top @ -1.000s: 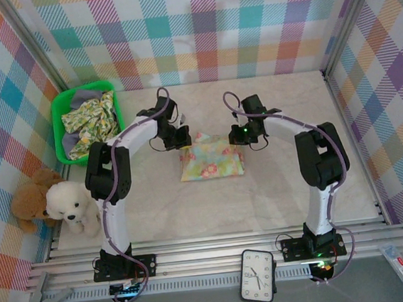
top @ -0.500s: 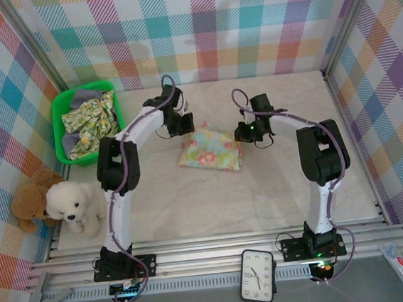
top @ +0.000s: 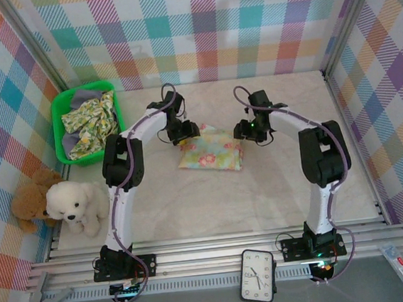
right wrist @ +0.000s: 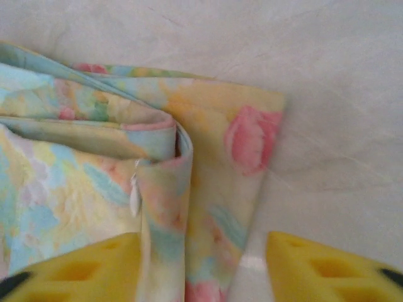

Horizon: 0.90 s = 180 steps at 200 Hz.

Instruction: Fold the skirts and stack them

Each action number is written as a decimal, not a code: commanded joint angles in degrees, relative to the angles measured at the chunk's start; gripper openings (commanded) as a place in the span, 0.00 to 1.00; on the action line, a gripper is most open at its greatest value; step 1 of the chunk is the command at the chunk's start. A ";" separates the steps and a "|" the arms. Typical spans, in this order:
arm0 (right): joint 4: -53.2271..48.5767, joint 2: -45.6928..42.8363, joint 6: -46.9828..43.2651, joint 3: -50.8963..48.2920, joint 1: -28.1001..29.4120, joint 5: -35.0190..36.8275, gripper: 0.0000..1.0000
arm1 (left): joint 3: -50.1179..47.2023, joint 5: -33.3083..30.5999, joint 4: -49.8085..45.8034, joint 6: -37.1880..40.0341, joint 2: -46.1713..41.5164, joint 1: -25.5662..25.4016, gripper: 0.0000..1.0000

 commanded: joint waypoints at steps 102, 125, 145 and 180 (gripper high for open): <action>-25.32 15.28 -0.47 29.45 18.75 10.19 0.99 | -27.24 -12.67 4.73 -17.81 -37.51 12.35 1.00; -30.45 20.00 -1.84 33.92 19.06 12.77 0.99 | -32.95 -15.45 4.96 -19.07 -43.30 16.04 1.00; -32.68 22.35 -6.41 34.39 18.82 11.41 0.99 | -36.04 -16.89 4.86 -19.49 -46.91 18.95 1.00; -39.73 24.49 -13.95 33.22 15.77 17.59 0.99 | -37.08 -19.83 3.67 -18.68 -50.14 21.36 1.00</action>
